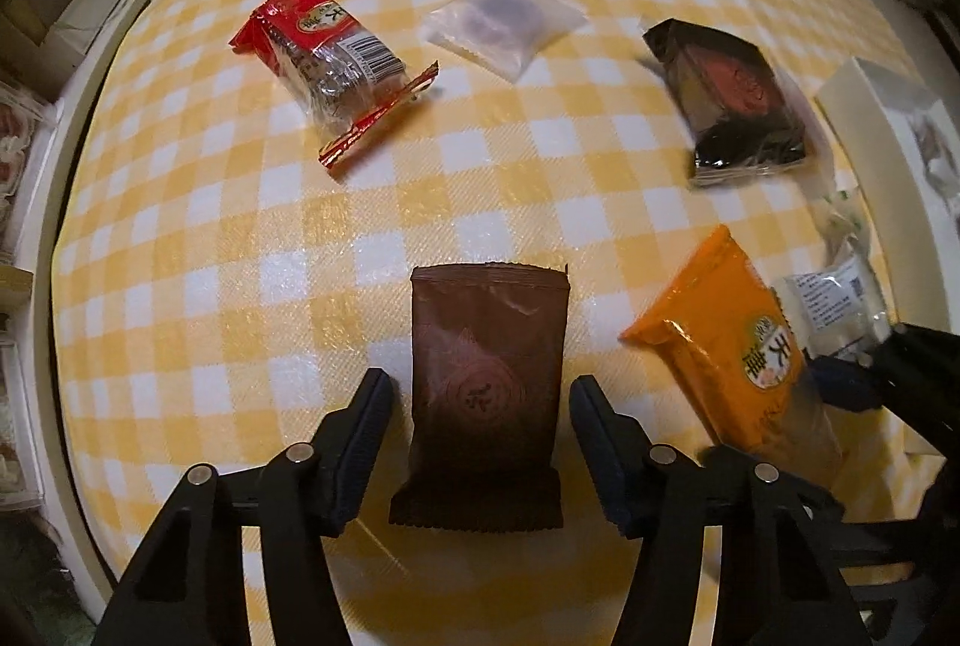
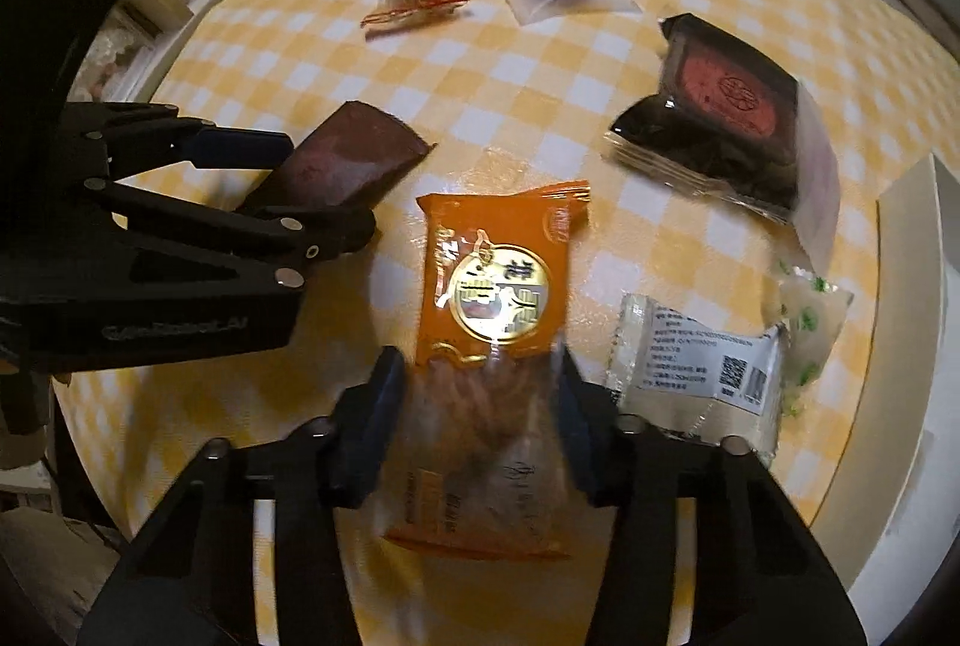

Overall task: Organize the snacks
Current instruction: 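Grasp the orange bread bag with the right tool while the left grasps the brown chocolate packet, then carry both packets over the white tray and open both tools to release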

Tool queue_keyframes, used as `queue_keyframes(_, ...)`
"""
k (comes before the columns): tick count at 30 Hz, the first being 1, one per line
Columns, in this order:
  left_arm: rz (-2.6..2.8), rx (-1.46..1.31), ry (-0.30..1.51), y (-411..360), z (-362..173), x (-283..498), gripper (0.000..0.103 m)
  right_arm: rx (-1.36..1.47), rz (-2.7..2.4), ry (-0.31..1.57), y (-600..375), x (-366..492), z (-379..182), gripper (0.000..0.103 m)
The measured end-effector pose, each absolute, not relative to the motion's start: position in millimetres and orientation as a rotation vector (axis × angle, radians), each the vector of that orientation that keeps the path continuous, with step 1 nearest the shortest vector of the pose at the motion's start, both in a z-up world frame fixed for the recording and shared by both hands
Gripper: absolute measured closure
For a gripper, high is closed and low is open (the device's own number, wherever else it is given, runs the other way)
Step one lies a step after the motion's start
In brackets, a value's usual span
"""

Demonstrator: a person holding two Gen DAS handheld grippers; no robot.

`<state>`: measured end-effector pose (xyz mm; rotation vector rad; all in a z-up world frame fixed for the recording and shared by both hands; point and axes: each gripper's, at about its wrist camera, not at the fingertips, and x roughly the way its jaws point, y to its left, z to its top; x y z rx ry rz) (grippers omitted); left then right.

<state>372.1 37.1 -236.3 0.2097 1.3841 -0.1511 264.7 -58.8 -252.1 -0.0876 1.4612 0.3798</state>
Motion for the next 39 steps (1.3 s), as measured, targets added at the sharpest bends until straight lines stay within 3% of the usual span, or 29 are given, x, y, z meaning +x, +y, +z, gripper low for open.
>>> queue_keyframes(3, -0.148, 0.213, 1.379, 29.7, -233.5, 368.1, 0.062, -0.062, 0.367, 1.473, -62.2, 266.1, -252.0, 0.061)
queue_keyframes(15, -0.076, 0.083, 1.298, 43.5, -196.4, 355.0, 0.063, -0.04, 0.382, 1.448, -73.1, 267.7, -235.1, 0.064)
queue_keyframes(29, -0.089, -0.15, 1.035, 61.6, -93.5, 298.0, 0.063, -0.006, 0.349, 1.194, -105.4, 270.2, -151.1, 0.065)
queue_keyframes(39, -0.187, -0.196, 0.946, 35.6, -57.9, 265.6, 0.063, 0.023, 0.272, 1.066, -155.9, 253.5, -100.3, 0.065)
